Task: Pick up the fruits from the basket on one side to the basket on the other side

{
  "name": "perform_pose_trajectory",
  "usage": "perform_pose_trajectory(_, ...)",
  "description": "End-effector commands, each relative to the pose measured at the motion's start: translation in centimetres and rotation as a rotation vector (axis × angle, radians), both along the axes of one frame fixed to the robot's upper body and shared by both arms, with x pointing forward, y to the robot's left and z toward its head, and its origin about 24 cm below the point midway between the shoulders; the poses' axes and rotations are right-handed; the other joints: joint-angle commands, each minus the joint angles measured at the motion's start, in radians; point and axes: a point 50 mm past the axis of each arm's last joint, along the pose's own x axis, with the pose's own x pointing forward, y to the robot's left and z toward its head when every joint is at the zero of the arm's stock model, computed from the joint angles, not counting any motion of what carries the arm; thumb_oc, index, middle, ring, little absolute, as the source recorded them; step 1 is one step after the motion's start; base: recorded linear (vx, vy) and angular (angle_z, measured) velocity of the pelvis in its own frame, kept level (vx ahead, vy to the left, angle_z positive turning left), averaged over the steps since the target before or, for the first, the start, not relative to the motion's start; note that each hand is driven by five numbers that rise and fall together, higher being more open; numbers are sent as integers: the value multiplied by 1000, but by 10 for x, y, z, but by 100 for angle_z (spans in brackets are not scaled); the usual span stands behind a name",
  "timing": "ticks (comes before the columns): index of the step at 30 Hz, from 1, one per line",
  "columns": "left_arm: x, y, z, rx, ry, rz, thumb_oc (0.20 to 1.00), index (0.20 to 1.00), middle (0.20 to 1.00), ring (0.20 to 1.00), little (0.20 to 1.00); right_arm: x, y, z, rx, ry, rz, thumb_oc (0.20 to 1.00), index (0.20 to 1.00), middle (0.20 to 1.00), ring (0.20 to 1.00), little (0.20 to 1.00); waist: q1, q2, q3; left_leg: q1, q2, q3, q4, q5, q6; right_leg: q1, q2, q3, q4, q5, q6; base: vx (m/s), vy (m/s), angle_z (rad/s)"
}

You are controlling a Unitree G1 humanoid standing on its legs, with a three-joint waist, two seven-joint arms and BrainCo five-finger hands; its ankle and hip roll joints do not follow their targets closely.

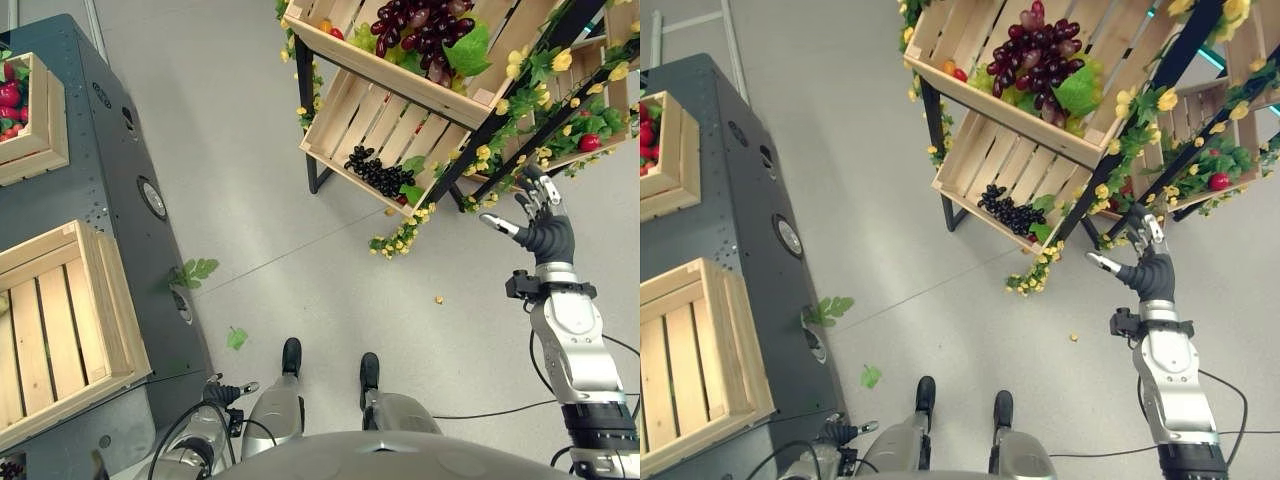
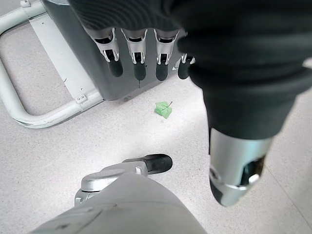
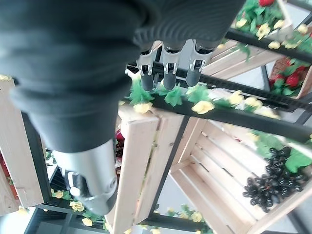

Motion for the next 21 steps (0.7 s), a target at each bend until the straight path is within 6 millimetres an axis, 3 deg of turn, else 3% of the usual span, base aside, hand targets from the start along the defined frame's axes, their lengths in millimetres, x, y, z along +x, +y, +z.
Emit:
perform_pose_trajectory(1, 1, 5, 0, 36, 25, -22, 1000, 1000, 1000, 1000, 1000, -6, 0, 11, -80, -60, 1, 1000, 1000, 1000, 1000, 1000, -5, -36, -30, 7, 46, -14, 9, -73, -51, 2, -43, 19, 13, -111, 55, -3, -70, -4)
perform_pose_trajectory(5, 1, 2, 0, 28, 17, -19, 1000, 1000, 1000, 1000, 1000, -9, 3, -21, -52, 72, -1, 1000, 1000, 1000, 1000, 1000, -10, -23, -32, 20, 63, -14, 9, -65, -61, 18, -22, 21, 15, -124, 44, -8, -88, -3)
perform_pose_trajectory(6, 1, 0, -1, 21, 19, -25, 1000, 1000, 1000, 1000, 1000, -12, 4, -39, -48, 149, -2, 1000, 1000, 1000, 1000, 1000, -11, -17, -33, 28, 72, -14, 11, -61, -66, 30, -9, 21, 16, -133, 37, -9, -88, -2)
perform_pose_trajectory(7, 1, 0, -1, 21, 20, -25, 1000, 1000, 1000, 1000, 1000, -12, 4, -39, -49, 149, -2, 1000, 1000, 1000, 1000, 1000, -12, -17, -33, 29, 73, -14, 11, -61, -66, 31, -9, 21, 16, -133, 36, -26, -144, -3)
perform_pose_trajectory(8, -1, -1, -2, 18, 24, -24, 1000, 1000, 1000, 1000, 1000, -17, 7, -60, -22, 242, 5, 1000, 1000, 1000, 1000, 1000, -12, -9, -32, 35, 84, -14, 14, -54, -72, 43, 6, 22, 16, -141, 29, -18, -75, -1)
perform_pose_trajectory(9, -1, -1, -2, 18, 24, -23, 1000, 1000, 1000, 1000, 1000, -17, 7, -61, -22, 241, 6, 1000, 1000, 1000, 1000, 1000, -13, -9, -31, 37, 85, -14, 14, -55, -72, 45, 7, 22, 16, -141, 29, -30, -117, 1)
perform_pose_trajectory(11, -2, -4, -2, 11, 23, -32, 1000, 1000, 1000, 1000, 1000, -25, 9, -91, -39, 388, 7, 1000, 1000, 1000, 1000, 1000, -10, 1, -24, 38, 102, -16, 22, -39, -84, 62, 28, 21, 14, -151, 17, -47, -128, 0)
perform_pose_trajectory(12, -2, -4, -2, 11, 23, -31, 1000, 1000, 1000, 1000, 1000, -25, 9, -91, -39, 387, 8, 1000, 1000, 1000, 1000, 1000, -11, 1, -23, 39, 103, -16, 22, -39, -85, 63, 29, 21, 14, -151, 17, -57, -123, -2)
perform_pose_trajectory(17, -4, -12, -4, -19, 17, -44, 1000, 1000, 1000, 1000, 1000, -46, 9, -149, -61, 675, -7, 1000, 1000, 1000, 1000, 1000, 6, 19, -4, 18, 133, -34, 31, -2, -105, 83, 62, 11, 6, -165, 0, -69, -124, 12)
perform_pose_trajectory(18, -4, -12, -4, -19, 17, -43, 1000, 1000, 1000, 1000, 1000, -45, 10, -149, -62, 675, -6, 1000, 1000, 1000, 1000, 1000, 5, 19, -3, 18, 133, -35, 31, -1, -105, 83, 62, 10, 6, -166, 0, -96, -97, 15)
perform_pose_trajectory(20, -1, -18, -4, -33, 7, -72, 1000, 1000, 1000, 1000, 1000, -58, 3, -176, -74, 826, -63, 1000, 1000, 1000, 1000, 1000, 6, 23, 13, -16, 122, 16, 52, 11, -94, 82, 55, -12, 6, -166, -2, -134, -66, 13)
perform_pose_trajectory(21, -1, -18, -4, -33, 6, -71, 1000, 1000, 1000, 1000, 1000, -58, 4, -176, -73, 824, -62, 1000, 1000, 1000, 1000, 1000, 5, 22, 13, -18, 121, 16, 55, 10, -93, 81, 54, -13, 6, -166, -1, -153, -93, 39)
